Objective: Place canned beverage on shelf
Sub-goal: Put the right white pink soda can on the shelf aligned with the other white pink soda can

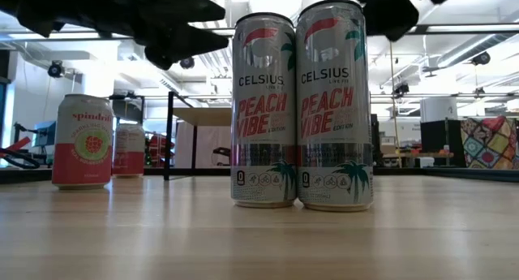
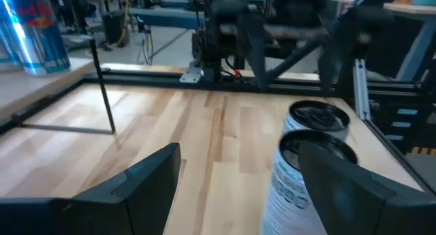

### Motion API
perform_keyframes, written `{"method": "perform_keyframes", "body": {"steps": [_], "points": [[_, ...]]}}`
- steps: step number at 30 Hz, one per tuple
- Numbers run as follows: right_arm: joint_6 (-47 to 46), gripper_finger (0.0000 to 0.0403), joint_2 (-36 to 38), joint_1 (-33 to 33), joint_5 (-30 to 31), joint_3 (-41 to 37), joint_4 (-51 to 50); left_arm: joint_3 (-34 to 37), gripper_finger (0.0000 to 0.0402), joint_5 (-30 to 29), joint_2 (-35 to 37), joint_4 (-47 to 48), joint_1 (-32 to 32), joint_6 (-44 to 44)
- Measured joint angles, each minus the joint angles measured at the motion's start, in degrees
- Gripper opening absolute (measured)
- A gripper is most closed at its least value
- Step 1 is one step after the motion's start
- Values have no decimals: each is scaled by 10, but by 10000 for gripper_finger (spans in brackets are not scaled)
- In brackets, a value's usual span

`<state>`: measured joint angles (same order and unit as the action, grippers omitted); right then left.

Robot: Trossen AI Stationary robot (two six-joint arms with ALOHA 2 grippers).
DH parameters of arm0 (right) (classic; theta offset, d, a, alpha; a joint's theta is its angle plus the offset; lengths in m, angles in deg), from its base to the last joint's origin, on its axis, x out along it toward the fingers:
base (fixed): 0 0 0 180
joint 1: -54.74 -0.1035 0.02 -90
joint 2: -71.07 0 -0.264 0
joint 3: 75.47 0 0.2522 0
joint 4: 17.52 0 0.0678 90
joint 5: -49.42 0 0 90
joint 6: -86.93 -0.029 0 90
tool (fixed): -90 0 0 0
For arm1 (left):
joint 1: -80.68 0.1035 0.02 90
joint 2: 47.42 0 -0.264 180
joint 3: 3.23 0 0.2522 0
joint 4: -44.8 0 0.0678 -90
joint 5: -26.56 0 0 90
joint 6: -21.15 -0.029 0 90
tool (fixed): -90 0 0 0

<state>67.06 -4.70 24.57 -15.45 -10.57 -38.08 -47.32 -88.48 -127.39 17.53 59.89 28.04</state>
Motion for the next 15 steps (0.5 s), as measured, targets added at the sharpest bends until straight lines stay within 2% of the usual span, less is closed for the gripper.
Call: {"method": "perform_keyframes", "body": {"steps": [4,9,15], "points": [[24,292,-33,-4,5,11,27,0,284,0,-6,-26,6,-29],[48,327,-61,-3,4,13,71,0,284,0,-7,-30,9,-53],[-19,364,-86,-1,19,13,89,0,284,0,-7,-31,14,-64]]}}
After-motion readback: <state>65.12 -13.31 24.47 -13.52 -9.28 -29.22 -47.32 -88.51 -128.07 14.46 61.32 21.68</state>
